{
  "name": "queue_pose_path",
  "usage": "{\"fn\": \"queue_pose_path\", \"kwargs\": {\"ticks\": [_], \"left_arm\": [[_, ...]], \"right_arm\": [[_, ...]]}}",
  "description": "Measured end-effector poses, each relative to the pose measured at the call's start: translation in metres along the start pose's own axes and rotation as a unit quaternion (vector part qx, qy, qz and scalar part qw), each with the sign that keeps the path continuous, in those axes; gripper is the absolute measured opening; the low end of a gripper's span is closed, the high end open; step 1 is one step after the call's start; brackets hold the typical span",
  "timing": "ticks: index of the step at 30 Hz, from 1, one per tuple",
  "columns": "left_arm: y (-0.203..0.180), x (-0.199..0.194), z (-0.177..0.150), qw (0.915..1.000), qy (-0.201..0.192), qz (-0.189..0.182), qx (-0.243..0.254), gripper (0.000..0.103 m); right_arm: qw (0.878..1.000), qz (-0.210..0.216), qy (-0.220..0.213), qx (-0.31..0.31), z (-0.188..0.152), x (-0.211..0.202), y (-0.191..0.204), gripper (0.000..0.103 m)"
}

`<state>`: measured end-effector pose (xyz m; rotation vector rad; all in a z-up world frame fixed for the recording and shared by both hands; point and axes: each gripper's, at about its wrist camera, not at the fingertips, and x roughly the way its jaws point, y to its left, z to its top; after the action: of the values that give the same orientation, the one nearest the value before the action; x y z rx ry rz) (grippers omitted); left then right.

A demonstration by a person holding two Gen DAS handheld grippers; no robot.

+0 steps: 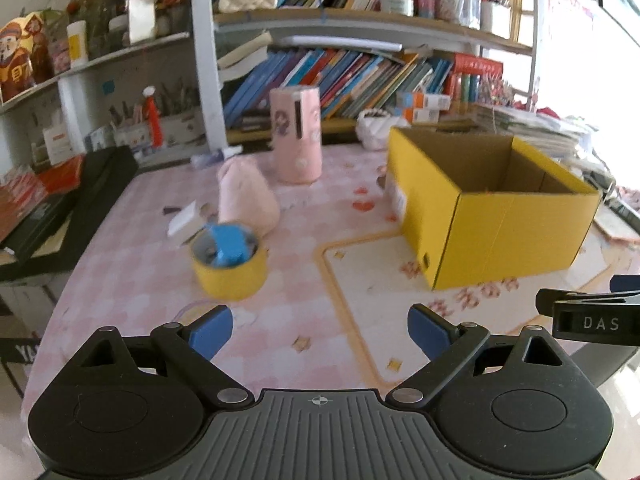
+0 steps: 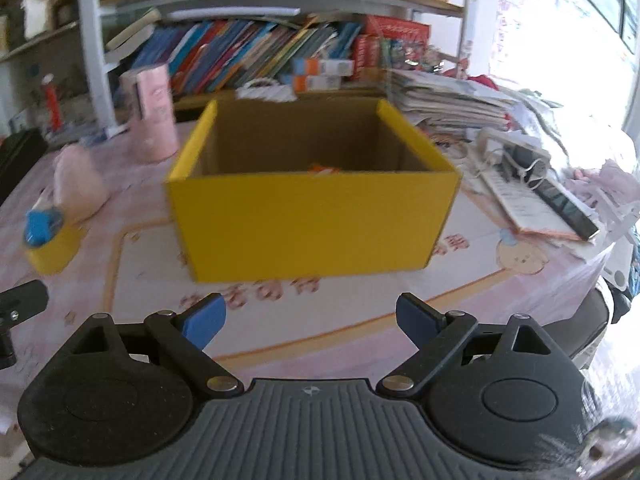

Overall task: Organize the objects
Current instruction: 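Withdraw both tools from the box back toward the tape roll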

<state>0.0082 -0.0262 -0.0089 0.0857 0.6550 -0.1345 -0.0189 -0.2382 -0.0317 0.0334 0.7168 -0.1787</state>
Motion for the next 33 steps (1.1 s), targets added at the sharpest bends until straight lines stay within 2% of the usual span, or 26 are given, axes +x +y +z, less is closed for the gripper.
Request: {"fn": "queue_pose_path", "kwargs": {"ticks": [4,13,25,33], "left_arm": [[0.009,-0.006,-0.01,0.9998,0.016,0.007,0.005,0.096],[0.032,-0.025,-0.023,0.9998,0.012,0.018,0.005,0.1],[0.067,-0.046,-0.037,0.9987,0.008,0.048,-0.015,0.1],[0.088,-0.057,-0.038,0.9978,-0.006,0.059,-0.031,0.1]], "right_arm": [[1.0,0.012,0.011,-0.002,-0.009,-0.006,0.016,0.093],[0.999,0.036,0.024,-0.012,-0.023,-0.016,0.046,0.095],[0.996,0.071,0.025,-0.037,-0.033,-0.027,0.087,0.097],[0.995,0.087,0.01,-0.052,-0.03,-0.035,0.109,0.097]]}}
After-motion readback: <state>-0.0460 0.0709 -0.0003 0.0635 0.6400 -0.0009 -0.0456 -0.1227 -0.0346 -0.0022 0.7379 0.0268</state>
